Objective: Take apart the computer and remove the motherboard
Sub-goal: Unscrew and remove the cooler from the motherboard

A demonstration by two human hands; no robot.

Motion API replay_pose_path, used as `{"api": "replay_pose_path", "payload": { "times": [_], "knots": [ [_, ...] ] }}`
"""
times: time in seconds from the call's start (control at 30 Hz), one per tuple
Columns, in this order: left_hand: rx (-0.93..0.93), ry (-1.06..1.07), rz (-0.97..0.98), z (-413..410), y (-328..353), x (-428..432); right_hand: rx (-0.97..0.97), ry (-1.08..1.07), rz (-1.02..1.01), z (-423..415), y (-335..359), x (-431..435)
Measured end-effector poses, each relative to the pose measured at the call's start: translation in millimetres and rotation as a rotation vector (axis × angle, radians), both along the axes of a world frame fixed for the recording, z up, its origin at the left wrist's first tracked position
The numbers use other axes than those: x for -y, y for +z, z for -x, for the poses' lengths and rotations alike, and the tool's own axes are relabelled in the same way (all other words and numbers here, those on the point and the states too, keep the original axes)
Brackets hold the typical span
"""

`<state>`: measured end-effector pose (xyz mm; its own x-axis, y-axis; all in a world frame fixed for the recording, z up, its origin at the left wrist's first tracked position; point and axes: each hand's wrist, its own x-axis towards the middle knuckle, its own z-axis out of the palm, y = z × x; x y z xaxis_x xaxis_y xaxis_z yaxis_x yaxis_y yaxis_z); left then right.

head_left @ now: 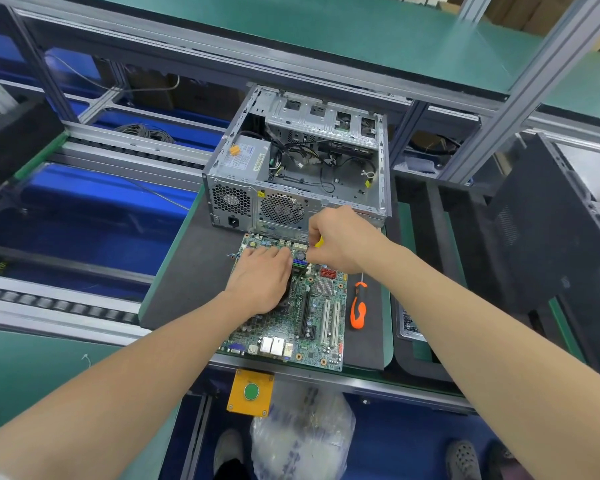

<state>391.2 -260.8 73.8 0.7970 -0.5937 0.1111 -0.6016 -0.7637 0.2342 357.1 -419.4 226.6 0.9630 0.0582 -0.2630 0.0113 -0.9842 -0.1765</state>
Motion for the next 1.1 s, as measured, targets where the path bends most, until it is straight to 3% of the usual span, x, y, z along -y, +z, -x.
{"api": "replay_pose_path", "payload": {
  "times": [0.13, 0.37, 0.5, 0.6, 0.73, 0.83, 1.0, 1.1],
  "knots": [
    [-0.049, -0.101, 0.145, -3, 1, -4, -0.011, 0.028, 0.037, -4, -1, -12],
    [-0.437, -0.231, 0.464, -11, 19, -3, -0.090, -0.002, 0.034, -5, 9, -15],
    [-0.395, -0.199, 0.526, -8, 16, 2, -0.209, -0.079, 0.058, -9, 22, -16],
    [-0.372, -0.200, 0.526, -8, 14, 2, -0.319, -0.229, 0.077, -17, 34, -23],
    [-0.358, -0.214, 0.538, -9, 9, 1, -0.460, -0.107, 0.294, -25, 42, -47],
    [-0.360, -0.214, 0.479, -12, 4, 0, -0.447, -0.037, 0.349, -30, 37, -54],
    [-0.090, -0.283, 0.266, -11, 2, 1, -0.344, -0.017, 0.384, -33, 30, -40],
    [-0.058, -0.302, 0.175, -13, 2, 3, -0.349, 0.024, 0.409, -31, 27, -30]
  ]
}}
